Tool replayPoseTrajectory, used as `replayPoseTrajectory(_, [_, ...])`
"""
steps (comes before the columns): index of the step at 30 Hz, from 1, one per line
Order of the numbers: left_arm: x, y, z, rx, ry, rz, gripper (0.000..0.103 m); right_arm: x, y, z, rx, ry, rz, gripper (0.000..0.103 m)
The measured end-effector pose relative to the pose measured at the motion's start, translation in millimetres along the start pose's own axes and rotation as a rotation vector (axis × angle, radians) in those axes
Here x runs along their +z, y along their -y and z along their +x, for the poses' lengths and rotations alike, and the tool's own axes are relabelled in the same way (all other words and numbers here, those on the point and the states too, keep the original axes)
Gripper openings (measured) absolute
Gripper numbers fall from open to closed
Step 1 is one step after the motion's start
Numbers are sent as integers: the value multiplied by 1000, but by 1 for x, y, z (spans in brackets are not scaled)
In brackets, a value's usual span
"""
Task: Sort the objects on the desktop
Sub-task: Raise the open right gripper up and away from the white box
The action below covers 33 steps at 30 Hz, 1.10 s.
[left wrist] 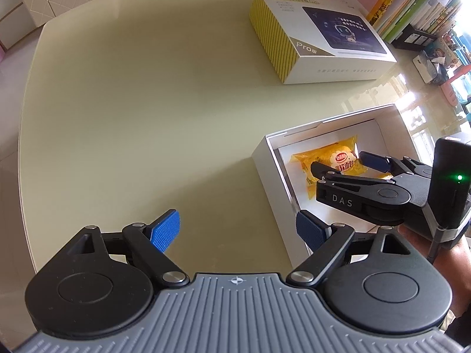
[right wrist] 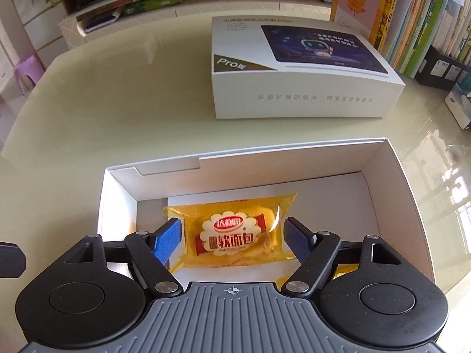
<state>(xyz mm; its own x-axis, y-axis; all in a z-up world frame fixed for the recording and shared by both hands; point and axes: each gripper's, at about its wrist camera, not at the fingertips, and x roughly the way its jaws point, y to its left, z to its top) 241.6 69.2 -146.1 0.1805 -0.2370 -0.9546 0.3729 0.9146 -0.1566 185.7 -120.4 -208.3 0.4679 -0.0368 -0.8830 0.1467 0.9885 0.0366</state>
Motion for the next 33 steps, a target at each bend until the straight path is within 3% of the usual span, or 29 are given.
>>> replayPoseTrajectory(8, [-11, 1, -26, -36, 19, 2, 103, -1, 2, -51, -2, 106, 93, 76])
replayPoseTrajectory(13, [-23, 9, -51, -52, 27, 11, 103, -15, -2, -100, -68, 163, 117, 85])
replayPoseTrajectory(24, [-56, 45, -93, -115, -13, -24, 103, -49, 17, -199, -152, 139, 156, 90])
replayPoseTrajectory(33, [-73, 71, -116, -127, -18, 18, 103, -58, 35, -232, -219, 151, 193, 91])
